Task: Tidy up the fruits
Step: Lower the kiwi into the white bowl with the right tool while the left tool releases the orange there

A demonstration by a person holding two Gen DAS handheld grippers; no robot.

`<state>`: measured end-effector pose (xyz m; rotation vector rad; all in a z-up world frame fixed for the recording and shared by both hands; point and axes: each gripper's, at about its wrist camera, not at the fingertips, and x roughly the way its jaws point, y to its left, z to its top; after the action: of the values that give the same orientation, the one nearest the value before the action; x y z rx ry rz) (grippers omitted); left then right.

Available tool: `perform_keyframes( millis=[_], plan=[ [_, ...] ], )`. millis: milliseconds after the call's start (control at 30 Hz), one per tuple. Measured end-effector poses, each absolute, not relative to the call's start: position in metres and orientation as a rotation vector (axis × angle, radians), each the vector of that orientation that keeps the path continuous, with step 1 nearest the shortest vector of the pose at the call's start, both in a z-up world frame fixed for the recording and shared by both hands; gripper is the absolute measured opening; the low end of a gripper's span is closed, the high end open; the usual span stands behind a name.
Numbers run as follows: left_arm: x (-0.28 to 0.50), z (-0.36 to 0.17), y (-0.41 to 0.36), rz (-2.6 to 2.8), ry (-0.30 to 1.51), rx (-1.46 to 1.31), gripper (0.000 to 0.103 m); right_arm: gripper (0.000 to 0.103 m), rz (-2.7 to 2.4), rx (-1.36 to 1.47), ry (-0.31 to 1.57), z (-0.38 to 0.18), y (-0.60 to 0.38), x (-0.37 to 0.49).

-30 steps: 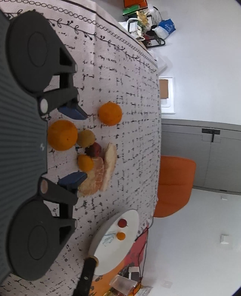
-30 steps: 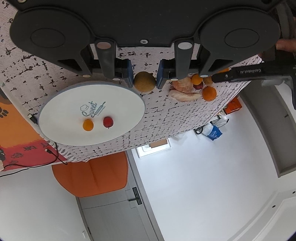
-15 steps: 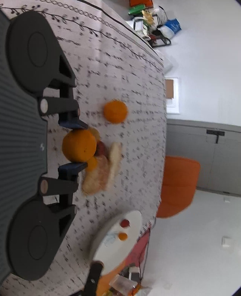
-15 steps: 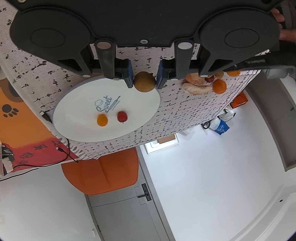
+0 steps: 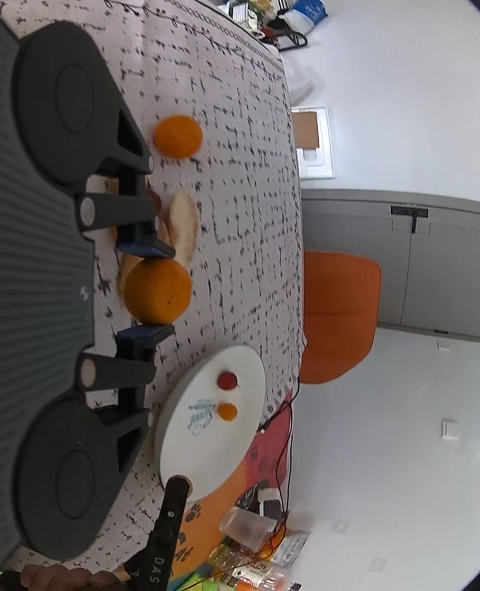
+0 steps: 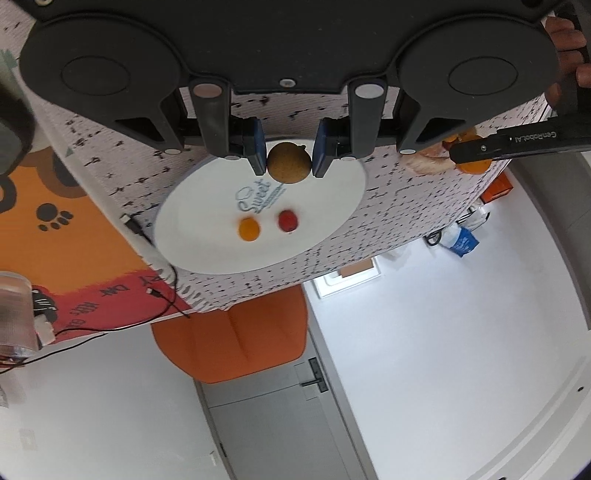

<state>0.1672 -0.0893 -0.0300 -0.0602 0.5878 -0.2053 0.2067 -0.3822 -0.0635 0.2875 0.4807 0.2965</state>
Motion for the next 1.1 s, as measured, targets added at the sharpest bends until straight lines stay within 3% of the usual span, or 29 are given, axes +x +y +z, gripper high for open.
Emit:
perform_keyframes(
  millis=[233, 1067, 1100],
  plan=[
    [0.178, -0.028, -0.111, -0.246, 0.584, -0.042, 0.035, 0.031, 0.259, 0.282, 0.460, -0.063, -0.396, 0.213],
    [0.212, -0.024, -0.189, -0.359, 0.569, 0.034, 0.036, 0.033, 0.255, 0.362, 0.473, -0.075, -0.431, 0.197],
    [0.212, -0.024, -0.190, -0.358, 0.565, 0.038, 0.039, 0.033, 0.255, 0.362, 0.473, -0.074, -0.431, 0.197]
  ],
)
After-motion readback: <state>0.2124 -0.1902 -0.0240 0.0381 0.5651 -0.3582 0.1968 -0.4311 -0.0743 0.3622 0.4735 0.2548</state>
